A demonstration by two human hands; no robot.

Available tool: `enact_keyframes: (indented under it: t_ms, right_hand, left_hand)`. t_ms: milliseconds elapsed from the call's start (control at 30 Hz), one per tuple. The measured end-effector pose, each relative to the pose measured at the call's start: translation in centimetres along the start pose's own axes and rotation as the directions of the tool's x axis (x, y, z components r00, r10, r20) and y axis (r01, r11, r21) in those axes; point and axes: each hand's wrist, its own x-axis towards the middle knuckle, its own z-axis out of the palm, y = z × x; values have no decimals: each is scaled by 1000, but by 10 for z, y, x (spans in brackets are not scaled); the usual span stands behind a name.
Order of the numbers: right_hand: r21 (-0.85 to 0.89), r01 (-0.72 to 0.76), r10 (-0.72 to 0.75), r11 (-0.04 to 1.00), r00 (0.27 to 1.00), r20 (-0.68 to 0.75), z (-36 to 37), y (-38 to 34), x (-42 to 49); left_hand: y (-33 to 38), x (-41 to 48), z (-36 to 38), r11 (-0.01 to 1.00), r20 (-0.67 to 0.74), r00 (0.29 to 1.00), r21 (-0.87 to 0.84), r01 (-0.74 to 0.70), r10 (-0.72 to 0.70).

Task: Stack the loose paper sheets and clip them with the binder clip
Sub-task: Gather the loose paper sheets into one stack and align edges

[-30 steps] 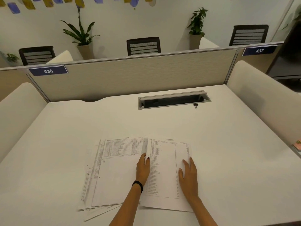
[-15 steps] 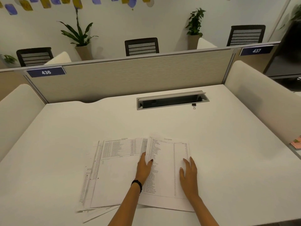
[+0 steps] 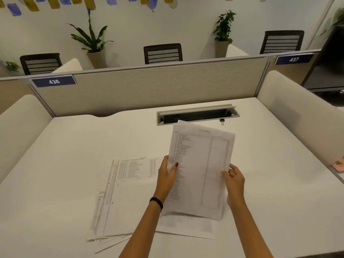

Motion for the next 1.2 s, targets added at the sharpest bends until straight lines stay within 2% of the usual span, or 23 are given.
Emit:
enact_keyframes:
  t_ms: [100, 233, 367, 567, 800, 1067, 1200]
  right_hand:
    - [68, 107, -109, 992, 994, 24, 4, -27, -5]
    - [59, 277, -277, 959, 961, 5, 10, -49, -15]
    - [2, 363, -363, 932, 931, 34, 11, -46, -19]
    - [-94, 305, -297, 948, 950, 94, 8, -29, -19]
    - [-104, 333, -327, 937, 942, 69, 6, -37, -17]
    - [-147, 223, -204, 964, 969, 136, -4, -21, -13]
    - [-152, 240, -220, 959, 966, 136, -6, -26, -15]
  left_hand:
    - [14, 4, 1, 996, -34, 996, -32, -81, 79]
    - [33, 7, 5, 981, -75, 980, -54, -188, 184]
    - [39, 2, 7, 967, -145, 972, -146, -207, 186]
    - [29, -7, 16, 975, -90, 987, -162, -150, 137]
    - [41, -4, 17, 978, -108, 983, -132, -159, 145]
    - [30, -11, 17, 986, -66, 993, -133, -104, 95]
    - [32, -12, 17, 982, -80, 990, -145, -123, 112]
